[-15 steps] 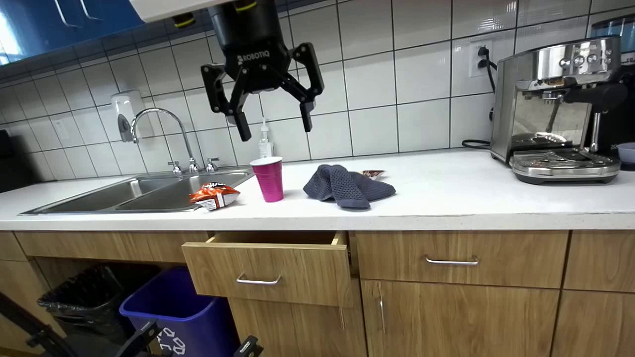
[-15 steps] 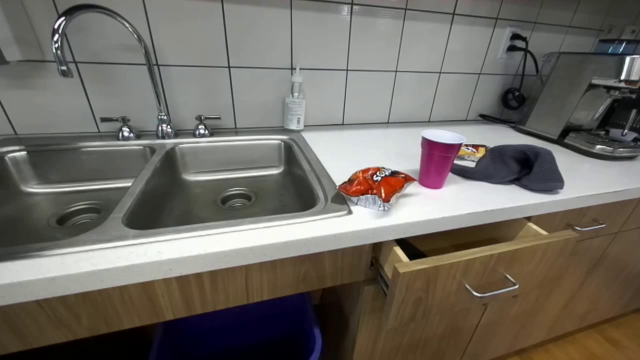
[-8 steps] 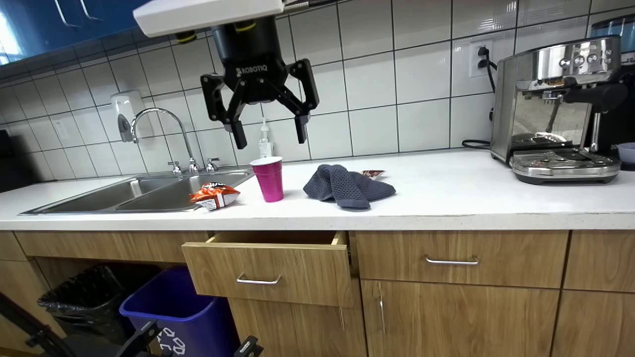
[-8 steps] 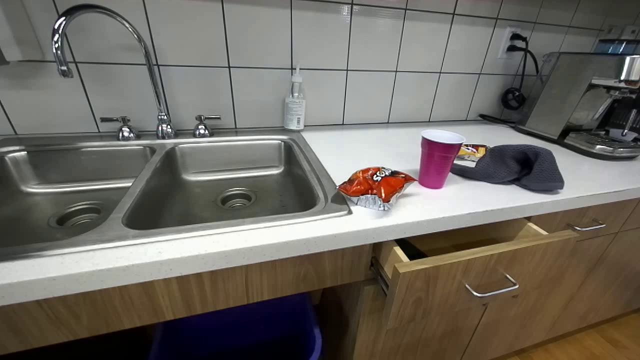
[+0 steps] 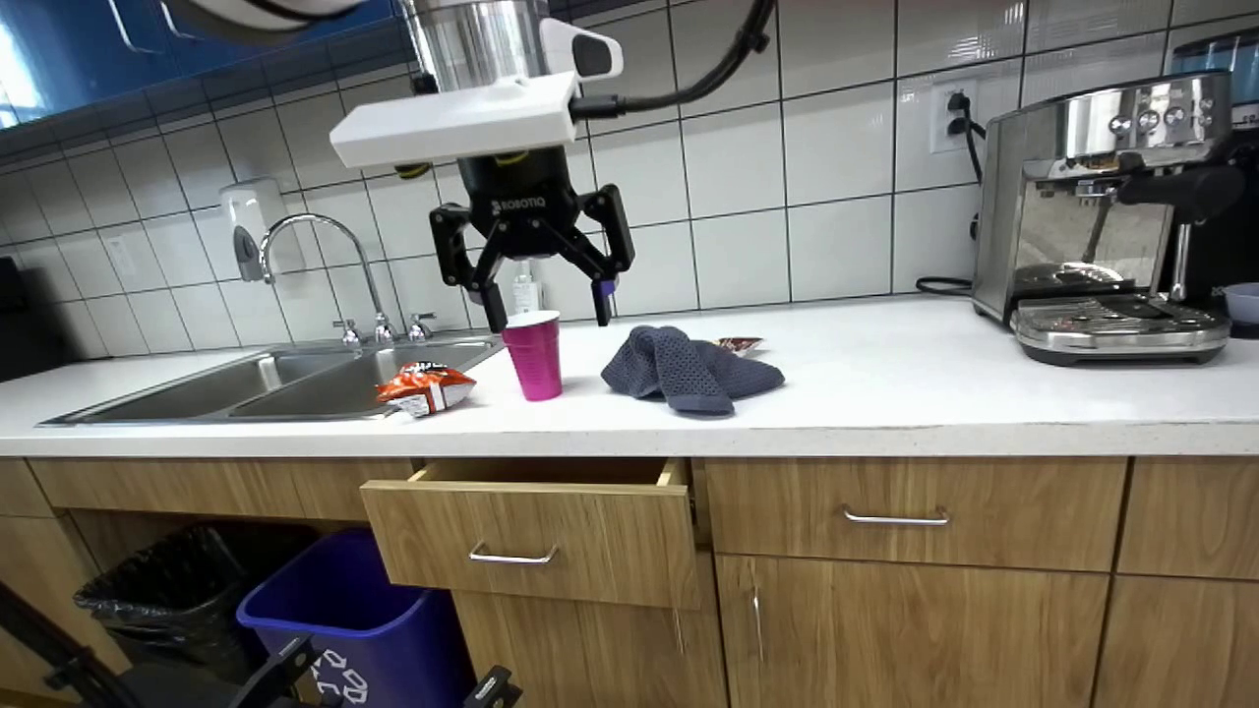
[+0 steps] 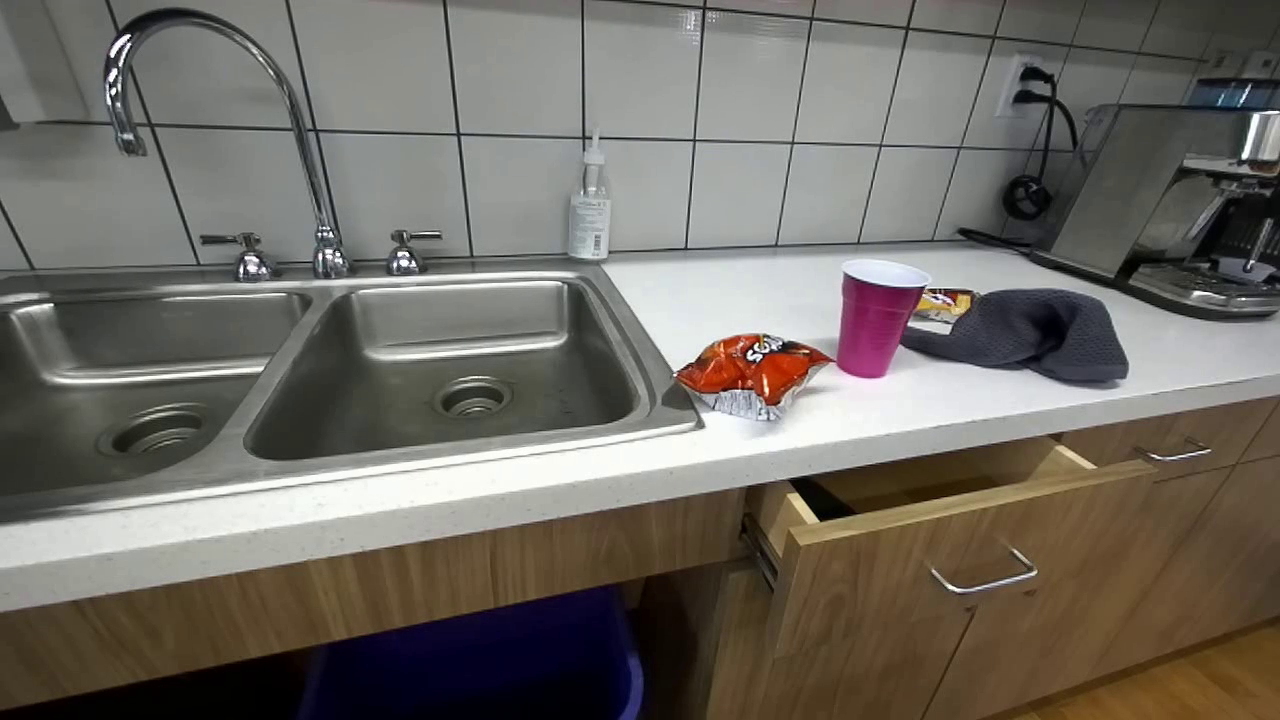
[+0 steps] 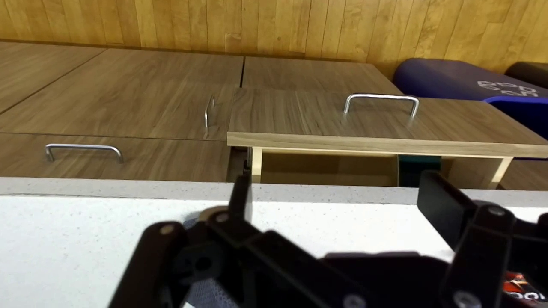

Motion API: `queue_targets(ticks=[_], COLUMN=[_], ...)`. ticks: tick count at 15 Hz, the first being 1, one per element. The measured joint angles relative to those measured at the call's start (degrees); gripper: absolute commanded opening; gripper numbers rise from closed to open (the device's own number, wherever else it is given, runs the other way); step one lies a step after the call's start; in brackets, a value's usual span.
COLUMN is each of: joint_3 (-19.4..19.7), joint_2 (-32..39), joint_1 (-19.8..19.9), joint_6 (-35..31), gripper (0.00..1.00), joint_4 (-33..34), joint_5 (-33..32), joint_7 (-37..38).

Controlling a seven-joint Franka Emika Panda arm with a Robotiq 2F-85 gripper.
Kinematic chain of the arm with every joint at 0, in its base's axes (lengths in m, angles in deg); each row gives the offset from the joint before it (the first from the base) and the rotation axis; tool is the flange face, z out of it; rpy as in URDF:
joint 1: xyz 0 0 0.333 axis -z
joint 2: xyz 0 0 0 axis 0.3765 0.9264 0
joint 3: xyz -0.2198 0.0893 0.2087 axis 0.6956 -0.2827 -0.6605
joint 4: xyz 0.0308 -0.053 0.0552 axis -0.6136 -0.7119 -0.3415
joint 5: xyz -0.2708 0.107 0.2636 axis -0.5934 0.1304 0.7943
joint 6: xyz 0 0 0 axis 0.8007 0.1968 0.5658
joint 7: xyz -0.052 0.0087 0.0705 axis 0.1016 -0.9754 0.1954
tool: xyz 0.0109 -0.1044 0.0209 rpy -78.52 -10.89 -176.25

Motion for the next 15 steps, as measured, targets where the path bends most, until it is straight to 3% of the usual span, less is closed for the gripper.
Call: queue_targets(ticks=[7, 15], joint_3=[-2.86, -6.74], joint_2=[11.45, 25.95], joint_1=[-2.66, -5.67], joint_6=[-11.23, -22.50], gripper=[1.00, 1.00], joint_4=[-0.20, -0.30], joint_5=[3.62, 12.01], joint_7=[2.01, 4.29])
